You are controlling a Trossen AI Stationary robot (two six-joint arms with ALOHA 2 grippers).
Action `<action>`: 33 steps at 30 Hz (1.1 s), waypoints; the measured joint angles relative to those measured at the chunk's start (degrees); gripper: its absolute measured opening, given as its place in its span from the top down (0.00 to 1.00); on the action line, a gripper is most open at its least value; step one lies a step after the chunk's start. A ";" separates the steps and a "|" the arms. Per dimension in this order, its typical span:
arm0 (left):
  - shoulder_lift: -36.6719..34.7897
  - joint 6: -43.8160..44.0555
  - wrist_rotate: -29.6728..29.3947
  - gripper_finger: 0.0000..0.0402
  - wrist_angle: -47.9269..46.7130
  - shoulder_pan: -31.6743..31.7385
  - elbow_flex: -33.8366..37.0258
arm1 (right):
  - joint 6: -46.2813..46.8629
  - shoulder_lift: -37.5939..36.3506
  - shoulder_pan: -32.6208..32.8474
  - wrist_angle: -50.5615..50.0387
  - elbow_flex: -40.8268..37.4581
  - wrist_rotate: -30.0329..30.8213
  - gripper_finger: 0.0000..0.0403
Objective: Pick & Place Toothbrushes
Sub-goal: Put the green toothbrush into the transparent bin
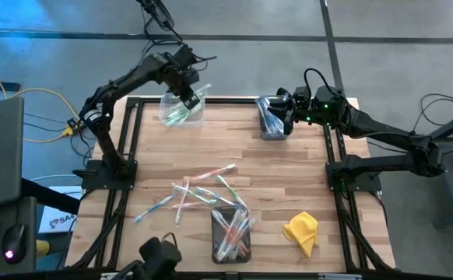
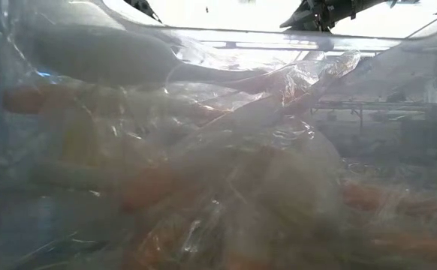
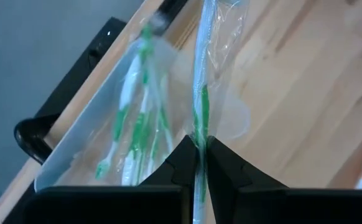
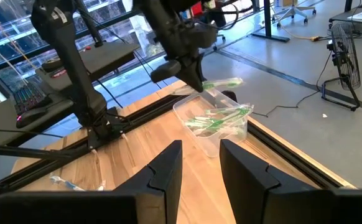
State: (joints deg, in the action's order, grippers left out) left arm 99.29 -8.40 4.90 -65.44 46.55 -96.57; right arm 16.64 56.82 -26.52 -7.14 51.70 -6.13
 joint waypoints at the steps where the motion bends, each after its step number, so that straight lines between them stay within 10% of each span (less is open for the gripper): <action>1: 0.00 -0.15 0.18 0.96 0.69 0.63 1.09 | 0.00 0.00 0.02 0.00 0.00 0.00 0.75; 15: -0.02 -1.68 0.05 0.96 14.70 6.63 16.38 | 0.00 0.00 0.02 -0.09 0.00 0.00 0.75; 33: -0.11 -0.80 -0.80 0.88 15.24 7.08 18.29 | -0.44 0.00 0.00 -0.52 0.00 0.22 0.75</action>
State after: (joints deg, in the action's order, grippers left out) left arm 99.18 -9.20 4.10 -50.20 53.63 -78.28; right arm 16.21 56.82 -26.52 -7.66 51.70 -5.92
